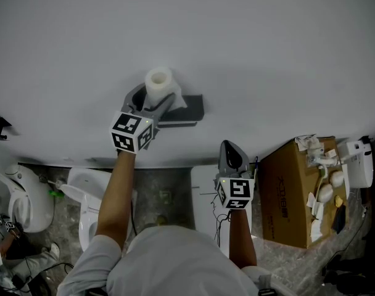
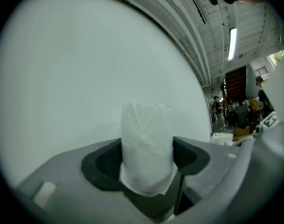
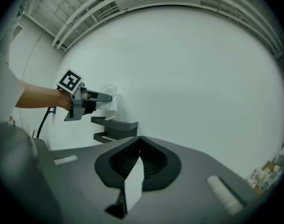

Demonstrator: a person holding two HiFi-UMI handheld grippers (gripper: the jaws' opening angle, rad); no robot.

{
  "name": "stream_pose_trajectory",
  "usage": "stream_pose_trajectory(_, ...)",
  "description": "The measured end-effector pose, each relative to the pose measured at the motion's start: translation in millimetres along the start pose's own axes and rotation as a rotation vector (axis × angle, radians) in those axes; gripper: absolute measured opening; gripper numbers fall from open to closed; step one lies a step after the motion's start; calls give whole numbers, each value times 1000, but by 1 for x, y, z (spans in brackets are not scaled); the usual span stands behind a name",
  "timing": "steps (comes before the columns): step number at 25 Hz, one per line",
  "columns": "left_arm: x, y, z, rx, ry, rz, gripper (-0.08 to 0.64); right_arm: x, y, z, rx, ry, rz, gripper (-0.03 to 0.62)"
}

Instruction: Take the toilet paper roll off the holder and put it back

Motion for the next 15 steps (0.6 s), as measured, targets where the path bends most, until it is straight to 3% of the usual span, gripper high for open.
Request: stream_pose_trajectory(15,-5,-29,0,34,4,49,311,-2,-5,-3,5,5,19,2)
Point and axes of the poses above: the fingertips, and each gripper's own axes: x backward along the fingers, z to its left, y out of its top, the point moved 10 cm from there along x, backward along the fingers, and after that the axes turned 7 degrees about x, right-handed, at the moved point
